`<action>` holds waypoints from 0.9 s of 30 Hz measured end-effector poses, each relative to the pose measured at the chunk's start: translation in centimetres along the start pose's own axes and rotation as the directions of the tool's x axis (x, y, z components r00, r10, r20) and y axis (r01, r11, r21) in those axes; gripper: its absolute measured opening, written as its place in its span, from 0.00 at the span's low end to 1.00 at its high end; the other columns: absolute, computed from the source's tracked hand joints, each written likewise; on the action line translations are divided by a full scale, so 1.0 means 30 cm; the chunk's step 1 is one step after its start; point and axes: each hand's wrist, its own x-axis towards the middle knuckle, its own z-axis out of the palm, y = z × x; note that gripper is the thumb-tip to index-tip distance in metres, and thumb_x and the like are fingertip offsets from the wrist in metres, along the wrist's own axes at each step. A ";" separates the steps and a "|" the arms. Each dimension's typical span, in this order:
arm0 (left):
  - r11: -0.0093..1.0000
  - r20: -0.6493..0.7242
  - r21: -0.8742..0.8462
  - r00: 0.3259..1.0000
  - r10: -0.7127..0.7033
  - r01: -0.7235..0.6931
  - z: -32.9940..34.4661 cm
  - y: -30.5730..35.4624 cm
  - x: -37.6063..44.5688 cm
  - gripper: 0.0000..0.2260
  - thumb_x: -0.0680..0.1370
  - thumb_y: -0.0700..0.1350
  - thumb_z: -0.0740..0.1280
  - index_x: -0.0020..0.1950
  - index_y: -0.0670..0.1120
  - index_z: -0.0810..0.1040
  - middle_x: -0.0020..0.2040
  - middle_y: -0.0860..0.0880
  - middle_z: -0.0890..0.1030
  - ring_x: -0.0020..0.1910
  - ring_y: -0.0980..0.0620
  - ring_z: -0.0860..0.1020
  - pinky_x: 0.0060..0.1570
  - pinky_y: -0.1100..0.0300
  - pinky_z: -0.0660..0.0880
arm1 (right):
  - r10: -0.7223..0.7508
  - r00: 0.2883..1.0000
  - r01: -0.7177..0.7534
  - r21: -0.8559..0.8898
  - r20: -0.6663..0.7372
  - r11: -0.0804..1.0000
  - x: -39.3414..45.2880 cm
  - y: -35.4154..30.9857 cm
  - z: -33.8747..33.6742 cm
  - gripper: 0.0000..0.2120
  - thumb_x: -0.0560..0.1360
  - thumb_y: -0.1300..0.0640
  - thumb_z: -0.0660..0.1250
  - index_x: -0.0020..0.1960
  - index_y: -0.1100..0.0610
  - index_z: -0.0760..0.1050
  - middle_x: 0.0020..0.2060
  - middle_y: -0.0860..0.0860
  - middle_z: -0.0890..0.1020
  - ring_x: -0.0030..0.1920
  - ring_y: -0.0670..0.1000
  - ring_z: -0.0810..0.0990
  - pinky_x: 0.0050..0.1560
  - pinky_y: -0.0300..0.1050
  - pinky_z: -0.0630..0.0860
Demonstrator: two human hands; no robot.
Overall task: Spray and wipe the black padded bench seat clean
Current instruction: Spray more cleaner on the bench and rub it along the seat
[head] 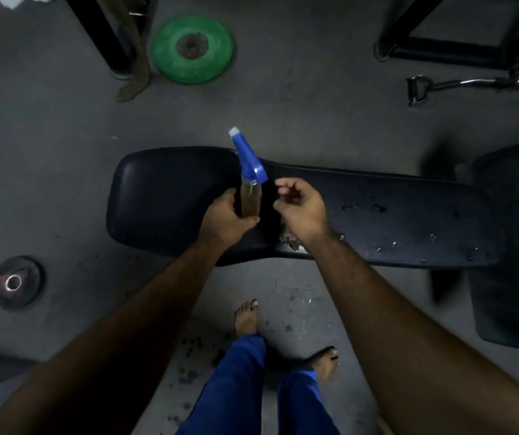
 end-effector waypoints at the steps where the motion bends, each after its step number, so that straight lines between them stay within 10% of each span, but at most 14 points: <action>1: 0.999 -0.019 0.010 0.999 -0.032 0.032 0.013 -0.011 -0.024 0.29 0.68 0.49 0.77 0.66 0.47 0.74 0.55 0.52 0.80 0.55 0.50 0.79 0.58 0.56 0.75 | 0.022 1.000 -0.022 -0.023 -0.003 1.000 -0.009 0.031 -0.008 0.18 0.71 0.73 0.70 0.52 0.53 0.78 0.42 0.47 0.77 0.42 0.43 0.77 0.47 0.31 0.75; 6: 0.988 -0.013 0.060 0.990 -0.140 0.141 0.098 -0.053 -0.106 0.21 0.75 0.49 0.72 0.64 0.43 0.75 0.59 0.45 0.79 0.55 0.50 0.76 0.53 0.58 0.71 | 0.082 0.996 -0.086 -0.119 -0.042 0.989 -0.035 0.170 -0.057 0.16 0.70 0.68 0.72 0.43 0.45 0.78 0.42 0.46 0.81 0.42 0.45 0.80 0.58 0.52 0.80; 10: 0.983 0.049 0.179 0.997 -0.054 0.045 0.197 -0.085 -0.104 0.17 0.76 0.50 0.69 0.62 0.44 0.77 0.58 0.46 0.80 0.56 0.47 0.78 0.51 0.61 0.69 | 0.060 0.997 -0.074 -0.326 -0.054 0.942 -0.040 0.256 -0.126 0.08 0.68 0.57 0.73 0.43 0.45 0.78 0.50 0.49 0.83 0.52 0.52 0.83 0.56 0.48 0.80; 16: 0.932 0.003 0.310 0.981 0.196 -0.187 0.317 -0.088 -0.059 0.13 0.79 0.45 0.63 0.61 0.43 0.77 0.57 0.43 0.80 0.55 0.44 0.78 0.51 0.56 0.72 | -0.280 0.946 0.308 -0.714 0.162 0.629 0.057 0.328 -0.139 0.22 0.74 0.52 0.69 0.67 0.53 0.76 0.68 0.54 0.75 0.69 0.57 0.72 0.69 0.53 0.72; 21: 0.878 -0.095 0.427 0.956 0.279 -0.214 0.389 -0.104 -0.020 0.12 0.80 0.44 0.61 0.61 0.43 0.77 0.56 0.43 0.79 0.54 0.45 0.77 0.49 0.54 0.73 | -0.203 0.906 0.424 -0.803 0.373 0.419 0.143 0.438 -0.095 0.29 0.80 0.52 0.61 0.79 0.59 0.59 0.79 0.58 0.60 0.80 0.60 0.53 0.78 0.56 0.52; 27: 0.801 -0.026 0.532 0.940 0.340 -0.275 0.443 -0.138 0.016 0.18 0.76 0.41 0.61 0.66 0.41 0.75 0.62 0.42 0.78 0.58 0.43 0.77 0.58 0.52 0.73 | -0.242 0.889 0.443 -0.861 0.388 0.248 0.197 0.524 -0.199 0.36 0.76 0.49 0.64 0.80 0.56 0.58 0.80 0.55 0.60 0.80 0.58 0.54 0.79 0.55 0.48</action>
